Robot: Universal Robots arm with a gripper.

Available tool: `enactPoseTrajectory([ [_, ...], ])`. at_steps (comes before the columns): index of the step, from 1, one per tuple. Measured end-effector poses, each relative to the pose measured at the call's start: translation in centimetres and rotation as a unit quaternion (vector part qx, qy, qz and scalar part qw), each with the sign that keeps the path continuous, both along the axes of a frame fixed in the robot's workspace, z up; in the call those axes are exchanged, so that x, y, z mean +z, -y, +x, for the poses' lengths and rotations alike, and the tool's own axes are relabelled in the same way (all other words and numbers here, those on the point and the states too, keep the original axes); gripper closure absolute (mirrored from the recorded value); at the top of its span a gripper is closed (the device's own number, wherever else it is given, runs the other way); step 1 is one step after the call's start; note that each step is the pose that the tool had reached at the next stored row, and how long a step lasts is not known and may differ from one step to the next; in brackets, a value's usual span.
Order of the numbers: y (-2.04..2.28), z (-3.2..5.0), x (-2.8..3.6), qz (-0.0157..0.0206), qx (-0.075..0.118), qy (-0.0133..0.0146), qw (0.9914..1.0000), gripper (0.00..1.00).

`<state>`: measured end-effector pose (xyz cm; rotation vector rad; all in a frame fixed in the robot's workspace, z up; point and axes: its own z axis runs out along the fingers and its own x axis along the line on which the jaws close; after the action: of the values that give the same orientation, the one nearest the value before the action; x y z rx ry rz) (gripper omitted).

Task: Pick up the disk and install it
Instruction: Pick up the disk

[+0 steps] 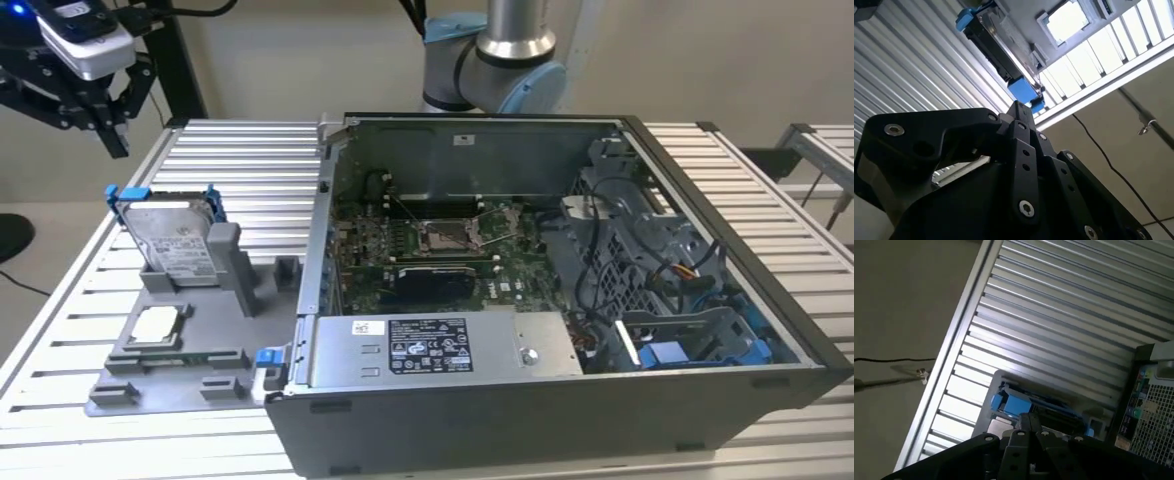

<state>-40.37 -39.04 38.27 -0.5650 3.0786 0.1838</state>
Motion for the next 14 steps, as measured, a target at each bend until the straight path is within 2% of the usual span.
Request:
enactPoseTrajectory([
  [3, 0.00, -0.07, -0.05, 0.0027, 0.012, 0.0017, 0.99992, 1.00],
  [7, 0.00, -0.14, -0.10, 0.0033, 0.032, 0.0053, 0.99946, 1.00],
  [11, 0.00, -0.19, -0.13, 0.0034, 0.054, 0.0084, 0.99852, 1.00],
  [14, 0.00, -0.21, -0.14, 0.0033, 0.072, 0.0103, 0.99734, 1.00],
])
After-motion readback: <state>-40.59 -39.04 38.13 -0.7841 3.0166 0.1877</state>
